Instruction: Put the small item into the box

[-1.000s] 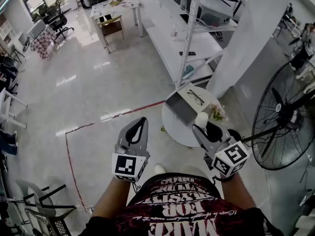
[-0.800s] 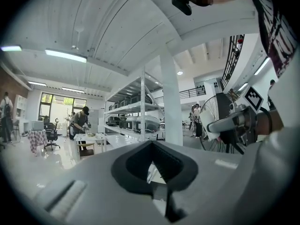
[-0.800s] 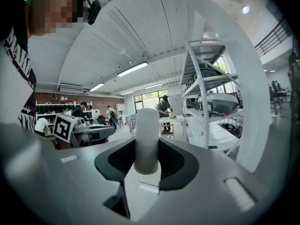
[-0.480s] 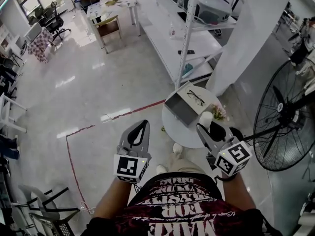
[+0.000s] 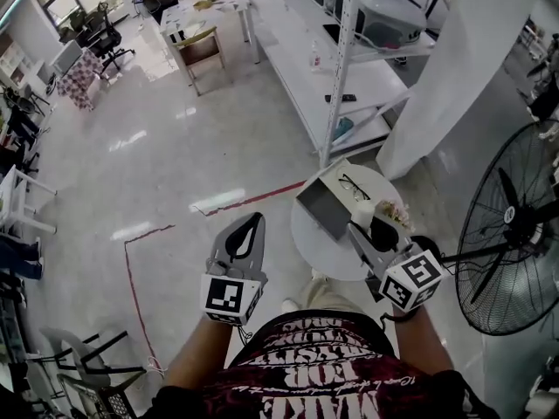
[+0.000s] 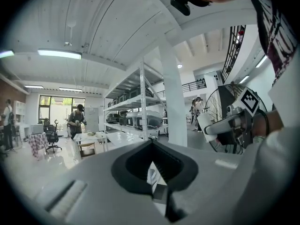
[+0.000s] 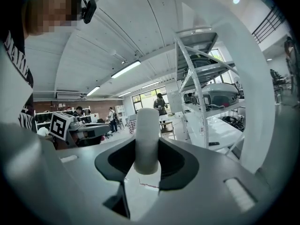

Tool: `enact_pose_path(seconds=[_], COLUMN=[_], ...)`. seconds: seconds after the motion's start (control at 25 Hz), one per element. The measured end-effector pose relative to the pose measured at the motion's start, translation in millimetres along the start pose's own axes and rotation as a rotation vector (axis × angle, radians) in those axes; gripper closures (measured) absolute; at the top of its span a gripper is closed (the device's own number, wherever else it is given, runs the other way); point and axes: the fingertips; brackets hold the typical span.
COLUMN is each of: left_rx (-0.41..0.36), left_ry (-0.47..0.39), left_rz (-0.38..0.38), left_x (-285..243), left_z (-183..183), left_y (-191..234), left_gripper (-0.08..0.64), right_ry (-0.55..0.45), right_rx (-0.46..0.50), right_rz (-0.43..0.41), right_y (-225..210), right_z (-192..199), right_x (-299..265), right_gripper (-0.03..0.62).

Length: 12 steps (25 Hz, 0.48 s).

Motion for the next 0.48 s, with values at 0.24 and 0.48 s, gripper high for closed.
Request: enact_pose_path(seconds=[0.24, 0.48], left_rx=[0.029, 0.025], left_ry=[0.027, 0.039], left_rz=[0.018, 0.025], left_x=[-39, -69], left_z=[9, 12], left_y=[-2, 3], left_gripper=[0.558, 0.558], right_ry=[0.037, 0.083], right_rx=[-0.026, -0.053], right_rz=[0.001, 0.008], right_y=[-39, -68], right_z=[11, 27], right_x=[-25, -45], right_gripper=[0.428, 0.426])
Point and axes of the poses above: the fingertips, and each gripper's own axes: x backward along the fingers, y to its left, z out of its underside, and after that the axes turned 1 degree about -z, right-handed
